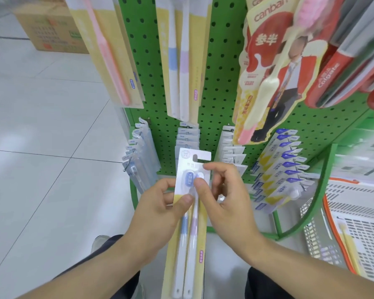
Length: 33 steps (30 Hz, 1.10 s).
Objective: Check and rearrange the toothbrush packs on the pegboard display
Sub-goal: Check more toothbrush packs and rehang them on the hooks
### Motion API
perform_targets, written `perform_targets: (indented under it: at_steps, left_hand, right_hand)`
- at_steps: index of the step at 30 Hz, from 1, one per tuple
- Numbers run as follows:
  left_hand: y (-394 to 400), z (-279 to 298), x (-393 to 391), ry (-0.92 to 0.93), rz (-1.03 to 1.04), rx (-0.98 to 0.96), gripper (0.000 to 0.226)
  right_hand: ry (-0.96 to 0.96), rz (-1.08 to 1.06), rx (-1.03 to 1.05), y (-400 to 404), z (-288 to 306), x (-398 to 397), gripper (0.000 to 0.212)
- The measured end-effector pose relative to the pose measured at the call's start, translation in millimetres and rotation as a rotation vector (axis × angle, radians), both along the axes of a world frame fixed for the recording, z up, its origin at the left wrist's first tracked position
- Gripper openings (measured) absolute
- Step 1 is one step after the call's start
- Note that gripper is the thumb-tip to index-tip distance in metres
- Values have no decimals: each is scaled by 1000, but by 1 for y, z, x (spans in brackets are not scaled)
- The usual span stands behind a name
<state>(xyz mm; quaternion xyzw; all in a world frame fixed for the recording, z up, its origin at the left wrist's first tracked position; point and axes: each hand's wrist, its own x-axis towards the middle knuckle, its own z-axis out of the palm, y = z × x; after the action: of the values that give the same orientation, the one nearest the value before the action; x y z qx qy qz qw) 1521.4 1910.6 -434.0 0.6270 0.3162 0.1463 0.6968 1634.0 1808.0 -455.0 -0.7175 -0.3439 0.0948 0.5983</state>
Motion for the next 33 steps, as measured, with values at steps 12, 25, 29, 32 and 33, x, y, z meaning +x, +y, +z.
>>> perform_targets:
  at_steps: [12,25,29,32,33]
  left_hand:
    - [11,1,-4,-104,206,-28,19]
    - [10,-11,-5,40,-46,60,21]
    - [10,-9,-6,28,-67,43,21]
    - [12,-8,-7,10,-21,72,19]
    - [12,-8,-8,2,-2,71,19]
  right_hand:
    - [255,389,-211,-3,-8,-7,21]
    - [429,276,-107,-3,-14,8,24]
    - [408,299,-115,-6,-13,13,20]
    - [447,401,-155,-8,-10,15,30]
    - [463,436,-189,-9,-9,17,33]
